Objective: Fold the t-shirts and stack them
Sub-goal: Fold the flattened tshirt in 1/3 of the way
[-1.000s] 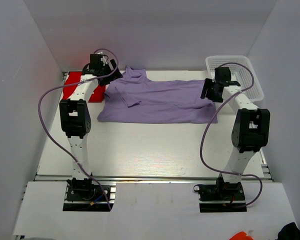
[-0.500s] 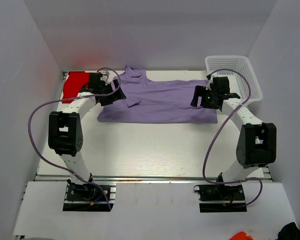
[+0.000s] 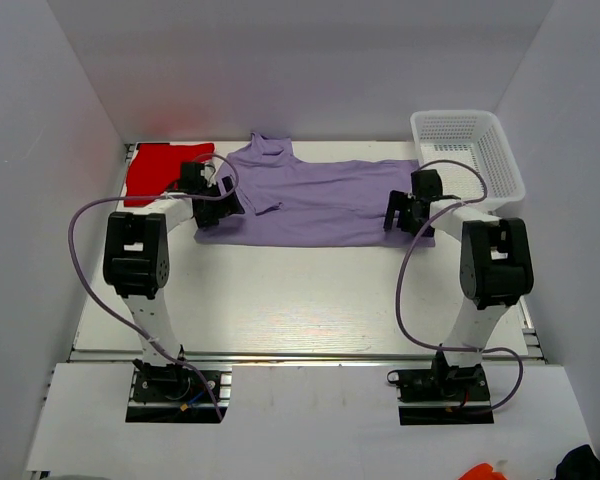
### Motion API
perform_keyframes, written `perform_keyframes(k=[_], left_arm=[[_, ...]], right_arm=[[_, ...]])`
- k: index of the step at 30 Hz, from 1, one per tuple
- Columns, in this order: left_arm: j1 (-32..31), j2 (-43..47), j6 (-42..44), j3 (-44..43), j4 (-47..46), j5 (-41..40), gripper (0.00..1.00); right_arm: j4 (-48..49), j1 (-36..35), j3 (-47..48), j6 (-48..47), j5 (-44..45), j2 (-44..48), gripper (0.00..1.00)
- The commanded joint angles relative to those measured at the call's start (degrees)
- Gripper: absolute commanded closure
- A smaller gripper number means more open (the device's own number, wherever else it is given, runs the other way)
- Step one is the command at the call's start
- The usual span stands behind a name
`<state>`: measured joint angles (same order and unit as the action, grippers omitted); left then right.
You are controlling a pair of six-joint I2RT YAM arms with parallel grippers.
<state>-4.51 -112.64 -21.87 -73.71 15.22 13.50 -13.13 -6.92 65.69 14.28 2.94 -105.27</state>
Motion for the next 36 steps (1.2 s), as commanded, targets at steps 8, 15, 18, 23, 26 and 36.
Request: perform_keyframes(k=[8, 15, 18, 23, 26, 36], left_arm=[[0.03, 15.13, -4.14, 19.03, 11.56, -14.54, 0.01], [-0.50, 35.18, -12.93, 33.97, 19.91, -19.74, 0.01], [-1.11, 45.73, -13.82, 36.70, 21.95, -16.95, 0.01], [-1.63, 57.08, -8.13, 37.85, 16.34, -7.63, 0.01], [-1.64, 56.66, -5.99, 34.26, 13.52, -4.01, 0.01], [-6.47, 41.28, -2.48, 29.77, 7.28, 0.13, 0.01]], right_arm=[[-6.03, 1.03, -12.58, 8.57, 3.49, 7.09, 0.10], [-7.34, -0.90, -29.20, 7.96, -5.57, 23.50, 0.10], [-8.93, -2.30, -31.50, 4.88, -7.50, 31.96, 0.10], [-6.67, -3.45, -29.92, 0.84, -13.91, 41.53, 0.10], [-2.63, -3.72, -29.92, 0.92, -19.28, 44.19, 0.10], [-2.60, -3.37, -28.69, 2.32, -12.87, 45.78, 0.10]])
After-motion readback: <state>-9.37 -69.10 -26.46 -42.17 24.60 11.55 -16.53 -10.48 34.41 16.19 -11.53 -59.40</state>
